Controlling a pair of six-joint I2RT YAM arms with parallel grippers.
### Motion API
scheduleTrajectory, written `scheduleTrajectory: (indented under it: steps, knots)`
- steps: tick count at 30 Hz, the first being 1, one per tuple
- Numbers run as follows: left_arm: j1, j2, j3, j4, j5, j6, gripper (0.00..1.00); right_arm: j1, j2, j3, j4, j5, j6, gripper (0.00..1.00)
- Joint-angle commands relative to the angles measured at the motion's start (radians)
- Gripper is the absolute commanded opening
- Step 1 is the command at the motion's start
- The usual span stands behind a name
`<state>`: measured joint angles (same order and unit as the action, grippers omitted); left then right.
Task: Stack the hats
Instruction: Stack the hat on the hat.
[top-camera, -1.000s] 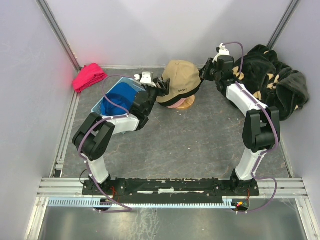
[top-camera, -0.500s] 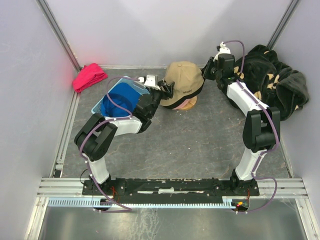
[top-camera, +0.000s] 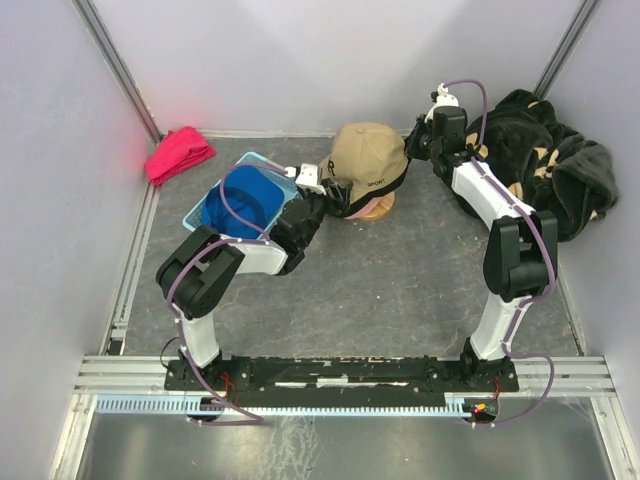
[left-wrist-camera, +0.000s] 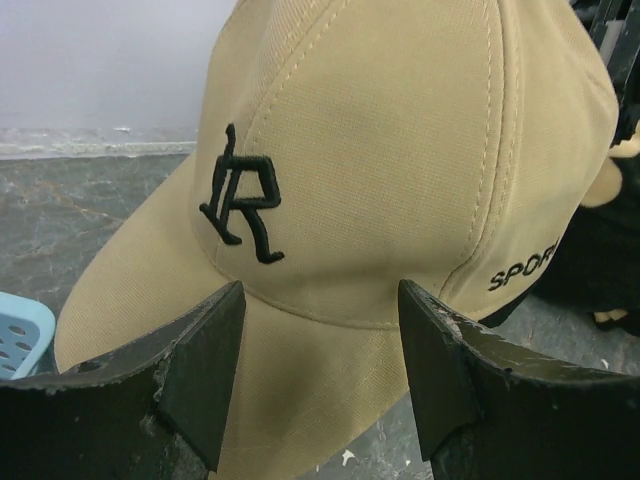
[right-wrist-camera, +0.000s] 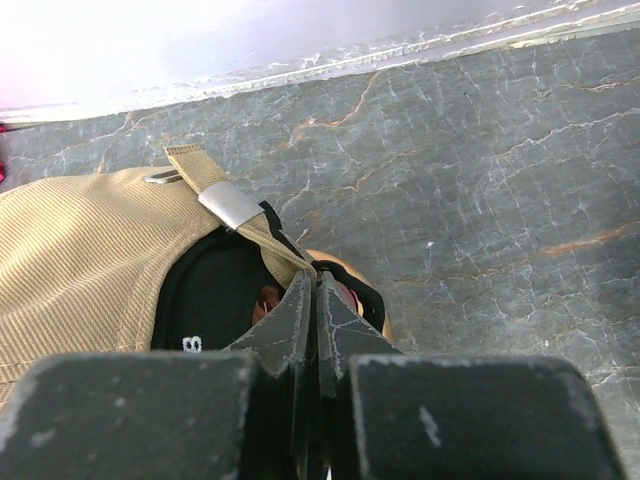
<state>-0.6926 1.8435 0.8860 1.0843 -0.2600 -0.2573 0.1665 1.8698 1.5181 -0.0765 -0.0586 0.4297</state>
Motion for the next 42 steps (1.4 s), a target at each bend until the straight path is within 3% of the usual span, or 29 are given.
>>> scheduleTrajectory:
  steps: [1, 13, 23, 42]
  knots:
    - [-0.010, 0.015, 0.001, 0.017, -0.002, -0.037, 0.69, -0.006, 0.033, -0.003, -0.078, 0.078, -0.029, 0.05]
    - [-0.013, 0.047, 0.010, 0.014, 0.006, -0.048, 0.69, -0.008, 0.029, -0.050, -0.051, 0.100, -0.014, 0.05]
    - [-0.015, -0.011, -0.027, 0.040, -0.029, -0.040, 0.71, -0.008, -0.012, -0.018, -0.033, 0.111, 0.002, 0.23]
    - [-0.022, -0.149, 0.002, -0.010, -0.078, 0.004, 0.77, -0.035, -0.079, -0.009, 0.054, 0.061, 0.125, 0.28]
